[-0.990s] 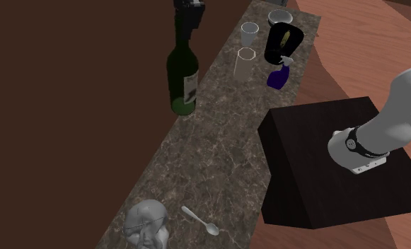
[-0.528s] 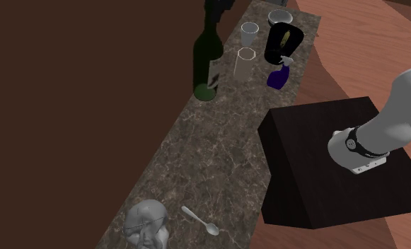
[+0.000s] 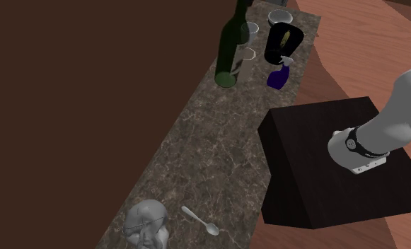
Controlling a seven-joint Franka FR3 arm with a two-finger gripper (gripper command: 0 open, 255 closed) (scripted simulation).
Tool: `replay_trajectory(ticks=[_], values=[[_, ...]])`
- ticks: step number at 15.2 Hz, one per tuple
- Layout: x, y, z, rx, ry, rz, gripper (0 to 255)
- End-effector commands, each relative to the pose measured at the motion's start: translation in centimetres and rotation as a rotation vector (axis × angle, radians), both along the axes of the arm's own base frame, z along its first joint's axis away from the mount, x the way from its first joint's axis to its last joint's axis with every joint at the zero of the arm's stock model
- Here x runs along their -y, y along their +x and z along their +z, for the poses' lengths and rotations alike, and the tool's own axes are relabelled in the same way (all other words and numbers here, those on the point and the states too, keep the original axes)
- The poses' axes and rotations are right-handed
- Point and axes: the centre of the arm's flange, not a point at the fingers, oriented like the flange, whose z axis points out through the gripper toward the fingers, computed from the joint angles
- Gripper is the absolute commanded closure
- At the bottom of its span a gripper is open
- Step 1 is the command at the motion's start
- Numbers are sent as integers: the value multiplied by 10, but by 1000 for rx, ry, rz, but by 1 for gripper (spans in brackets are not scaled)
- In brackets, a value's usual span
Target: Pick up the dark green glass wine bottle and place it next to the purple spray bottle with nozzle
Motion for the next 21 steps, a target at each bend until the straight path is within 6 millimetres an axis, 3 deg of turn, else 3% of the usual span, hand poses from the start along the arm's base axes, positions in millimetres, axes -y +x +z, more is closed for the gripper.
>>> replay_trajectory(ticks=[1,21], values=[[13,-23,2,1,0,1,255],[151,-249,3,1,0,1,255]])
